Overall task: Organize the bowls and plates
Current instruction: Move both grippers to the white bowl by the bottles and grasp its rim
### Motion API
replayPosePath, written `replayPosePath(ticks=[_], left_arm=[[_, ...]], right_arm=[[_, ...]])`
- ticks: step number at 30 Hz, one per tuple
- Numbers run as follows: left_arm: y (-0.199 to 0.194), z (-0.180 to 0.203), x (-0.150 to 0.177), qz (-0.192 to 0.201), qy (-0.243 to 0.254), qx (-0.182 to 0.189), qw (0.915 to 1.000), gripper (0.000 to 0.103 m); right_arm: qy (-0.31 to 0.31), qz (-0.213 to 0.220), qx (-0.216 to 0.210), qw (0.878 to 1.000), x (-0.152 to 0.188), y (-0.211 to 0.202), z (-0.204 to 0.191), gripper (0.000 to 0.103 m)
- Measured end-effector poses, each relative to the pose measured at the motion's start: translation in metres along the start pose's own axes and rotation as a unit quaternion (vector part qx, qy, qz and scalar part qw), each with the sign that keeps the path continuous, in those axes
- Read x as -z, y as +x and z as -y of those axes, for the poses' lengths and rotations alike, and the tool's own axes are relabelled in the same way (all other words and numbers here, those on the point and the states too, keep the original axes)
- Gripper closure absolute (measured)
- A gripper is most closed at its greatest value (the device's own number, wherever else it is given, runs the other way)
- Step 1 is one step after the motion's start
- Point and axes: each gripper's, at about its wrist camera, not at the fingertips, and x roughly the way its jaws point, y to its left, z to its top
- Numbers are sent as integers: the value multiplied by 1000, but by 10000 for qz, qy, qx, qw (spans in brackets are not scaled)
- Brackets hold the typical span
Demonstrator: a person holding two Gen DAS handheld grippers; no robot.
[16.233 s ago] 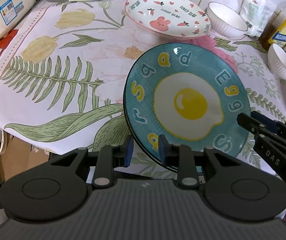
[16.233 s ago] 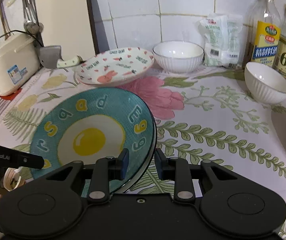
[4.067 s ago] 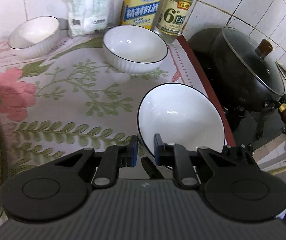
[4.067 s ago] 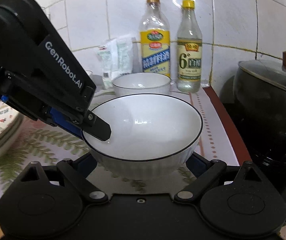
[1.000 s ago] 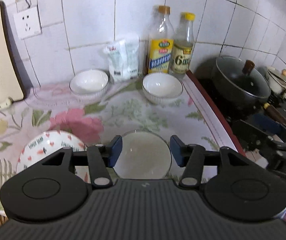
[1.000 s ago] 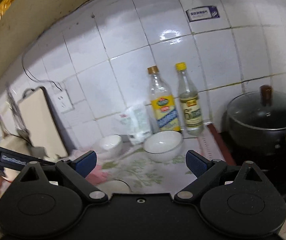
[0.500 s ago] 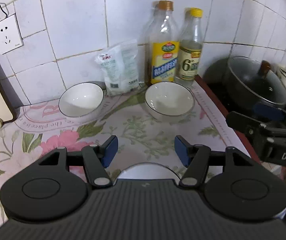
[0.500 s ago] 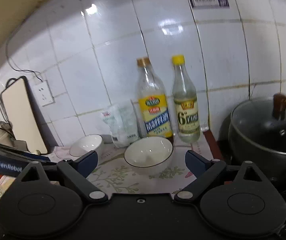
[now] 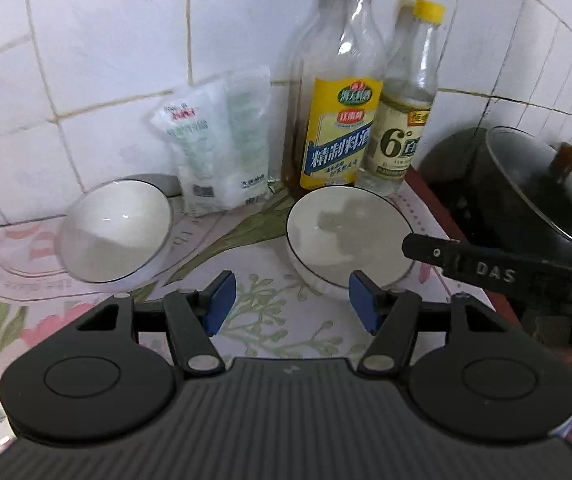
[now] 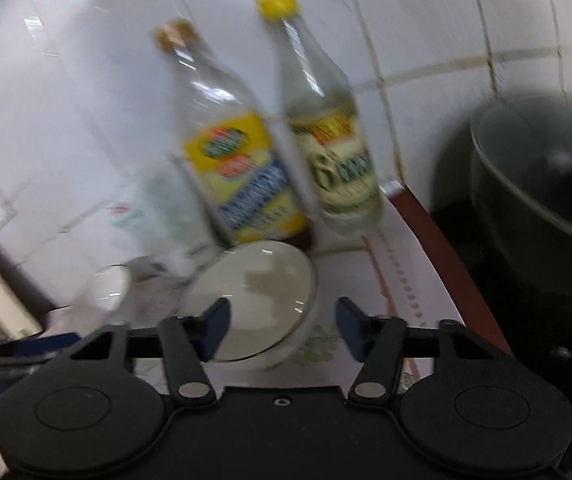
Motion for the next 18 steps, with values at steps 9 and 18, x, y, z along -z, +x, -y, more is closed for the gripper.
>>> replayPosePath(ticks=[9, 18], left_arm=[[56, -5, -14, -365, -421, 246, 9981, 46], [80, -24, -17, -972, -1269, 611, 9852, 79]], right_arm=[[666, -584, 175, 9959, -6, 43, 19, 73], [795, -684, 118, 9944, -11, 50, 17, 86]])
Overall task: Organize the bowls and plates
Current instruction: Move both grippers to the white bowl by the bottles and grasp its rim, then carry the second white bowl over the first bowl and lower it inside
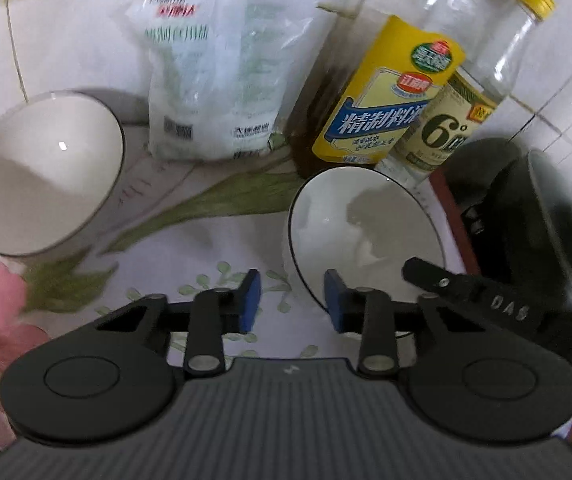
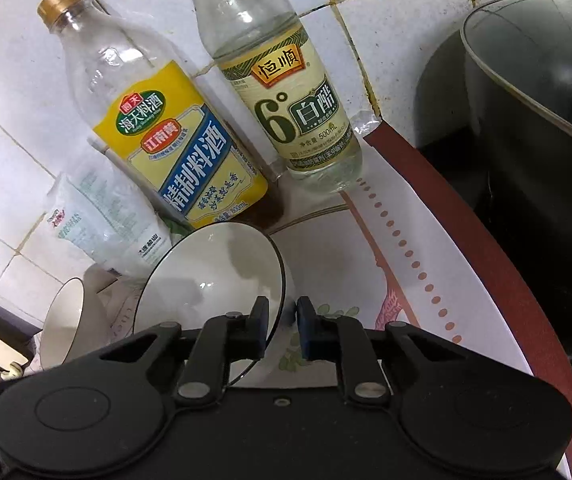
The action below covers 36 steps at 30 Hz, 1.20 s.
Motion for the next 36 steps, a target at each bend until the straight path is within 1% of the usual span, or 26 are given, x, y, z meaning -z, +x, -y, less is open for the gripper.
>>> replayPosePath(ticks=[2, 5, 7, 11, 17, 19, 21, 25, 27, 31, 36], left_arm=[[1, 0, 0, -54, -73, 151, 9998, 85], [0, 2, 0, -133, -168, 33, 9998, 86], [-2, -2, 2, -294, -398, 120, 9987, 86], [-17, 0, 8, -247, -285, 80, 9993, 86], [-60, 12, 16, -156, -240, 25, 9996, 86], [-77, 17, 19, -127, -221, 0, 9997, 86], [-92, 22, 21, -111, -125, -16, 9999, 86], [-122, 22, 31, -57, -117, 17, 9999, 86], [-140, 22, 37, 37, -66, 19, 10000, 86], [-172, 18, 52, 238, 85, 137, 9996, 86], [-201, 6, 76, 318, 60, 54, 9995, 86]], right_arm=[[18, -16, 20, 10000, -2, 2, 0, 86], [96, 42, -32, 9999, 0, 0, 1, 86], [92, 197, -131, 9997, 3, -5, 2, 85], [130, 176, -235, 9995, 10, -15, 3, 85], [201, 121, -359, 9991, 20, -45, -7, 85], [153, 178, -400, 9989, 24, -59, -14, 85], [-26, 299, -468, 9985, 27, -74, -23, 85], [-138, 340, -585, 9976, 29, -101, -37, 85], [-178, 371, -656, 9970, 32, -115, -43, 85], [-281, 348, -748, 9962, 41, -139, -55, 85], [-431, 300, -860, 9949, 61, -163, -70, 85]])
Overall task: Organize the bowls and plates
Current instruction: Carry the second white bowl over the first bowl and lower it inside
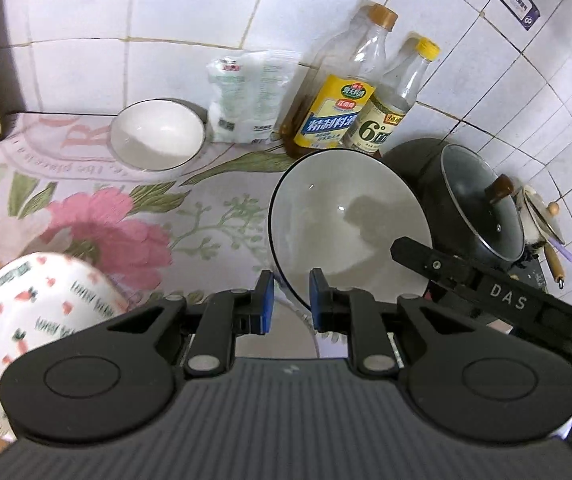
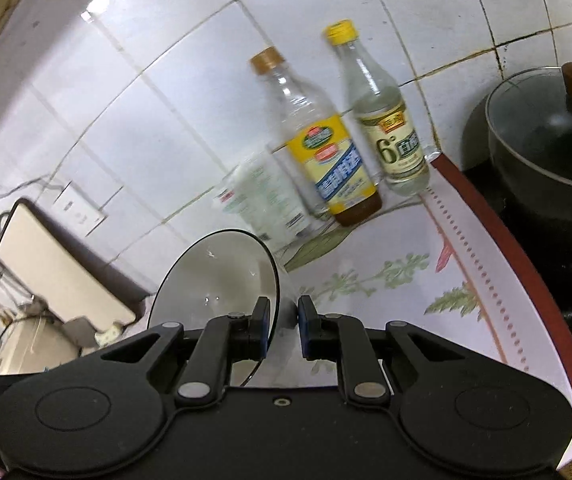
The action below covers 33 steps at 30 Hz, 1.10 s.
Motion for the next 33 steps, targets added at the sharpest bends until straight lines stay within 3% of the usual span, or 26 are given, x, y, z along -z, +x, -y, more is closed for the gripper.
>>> replayPosePath(ticks=[8, 11, 16, 33], left_arm=[[-13, -18, 37, 7, 35, -248, 9997, 86], [-10, -18, 50, 11, 213, -591, 9980, 86], [0, -22, 64, -100, 295, -824, 9961, 86], [38, -31, 73, -600, 291, -774, 9948, 87]], right_arm=[[-41, -353, -23, 9994, 42, -4, -8, 85], [-236, -537, 10, 9983, 56, 0, -15, 84], [-479, -714, 187, 9961, 73, 10, -20, 84], [-1567, -790, 884, 9805, 93, 30, -29, 85]])
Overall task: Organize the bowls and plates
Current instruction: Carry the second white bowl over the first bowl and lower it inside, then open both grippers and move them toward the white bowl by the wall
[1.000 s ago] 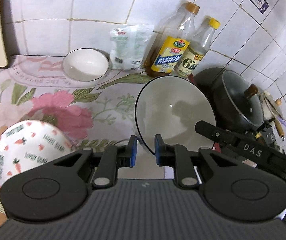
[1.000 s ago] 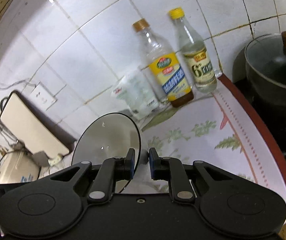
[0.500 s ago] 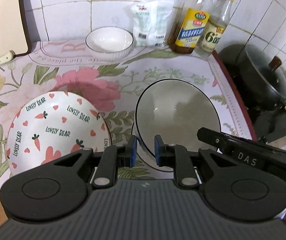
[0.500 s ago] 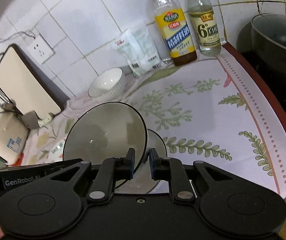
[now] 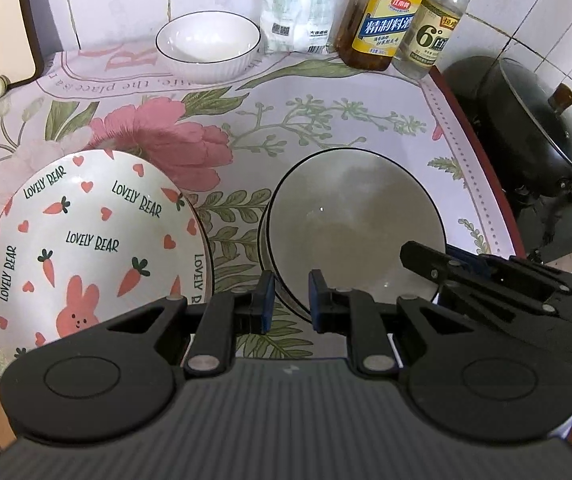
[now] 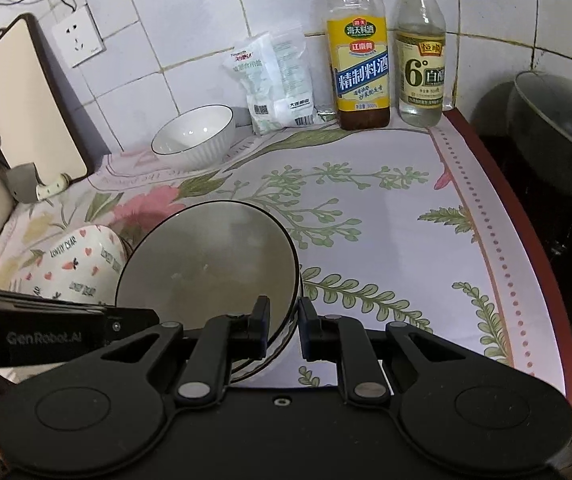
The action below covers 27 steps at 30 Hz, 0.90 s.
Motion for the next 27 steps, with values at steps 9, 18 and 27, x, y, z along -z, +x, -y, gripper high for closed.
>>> replayPosePath(ticks=[9, 18, 27], left_arm=[[8, -4, 0, -95, -123, 5, 9999, 87], [-4, 0, 3, 79, -71, 27, 9999, 62], [-32, -1, 15, 287, 80, -165, 9994, 50]], right_arm=[[-557, 163, 151, 9982, 4, 7, -8, 84], [-1016, 433, 339, 9933, 13, 9, -16, 82], [-1024, 1030, 486, 9882, 16, -32, -13, 55]])
